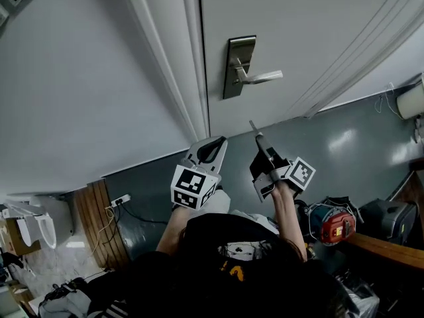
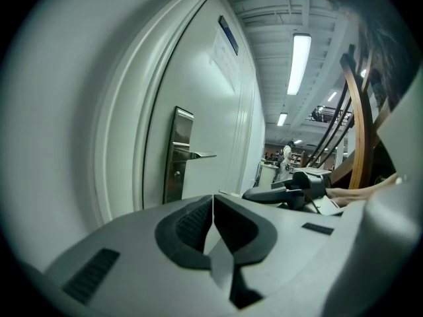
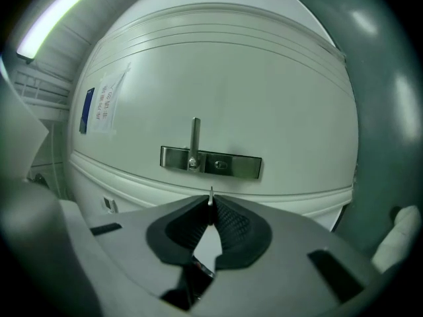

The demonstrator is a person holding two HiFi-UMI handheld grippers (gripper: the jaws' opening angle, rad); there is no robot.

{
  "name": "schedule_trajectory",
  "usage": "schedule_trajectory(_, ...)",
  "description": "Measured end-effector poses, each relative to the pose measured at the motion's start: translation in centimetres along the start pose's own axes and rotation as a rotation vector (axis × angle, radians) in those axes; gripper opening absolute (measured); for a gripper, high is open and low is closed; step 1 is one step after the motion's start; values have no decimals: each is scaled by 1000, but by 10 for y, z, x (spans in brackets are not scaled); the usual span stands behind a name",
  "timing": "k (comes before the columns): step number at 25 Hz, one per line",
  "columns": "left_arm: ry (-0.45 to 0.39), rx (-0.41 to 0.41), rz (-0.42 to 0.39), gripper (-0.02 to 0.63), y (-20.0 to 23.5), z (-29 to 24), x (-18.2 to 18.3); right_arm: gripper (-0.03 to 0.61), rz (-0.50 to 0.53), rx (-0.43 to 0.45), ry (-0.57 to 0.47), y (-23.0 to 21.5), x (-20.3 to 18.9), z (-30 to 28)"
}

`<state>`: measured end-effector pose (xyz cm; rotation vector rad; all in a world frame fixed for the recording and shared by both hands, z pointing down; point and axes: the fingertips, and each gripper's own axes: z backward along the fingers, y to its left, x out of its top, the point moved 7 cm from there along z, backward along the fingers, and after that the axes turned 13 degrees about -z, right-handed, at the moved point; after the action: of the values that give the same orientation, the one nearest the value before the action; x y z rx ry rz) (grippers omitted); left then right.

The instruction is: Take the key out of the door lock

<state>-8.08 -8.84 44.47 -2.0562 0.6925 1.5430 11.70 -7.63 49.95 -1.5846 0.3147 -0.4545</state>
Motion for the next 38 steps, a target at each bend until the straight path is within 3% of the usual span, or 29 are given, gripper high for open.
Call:
schedule_trajectory(21, -1, -8, -54, 9, -174, 53, 16, 20, 131, 7, 43, 10, -22, 179)
schedule_trajectory(38, 35, 41, -56, 9, -234, 104, -3, 20, 257, -5, 133, 4, -60, 240)
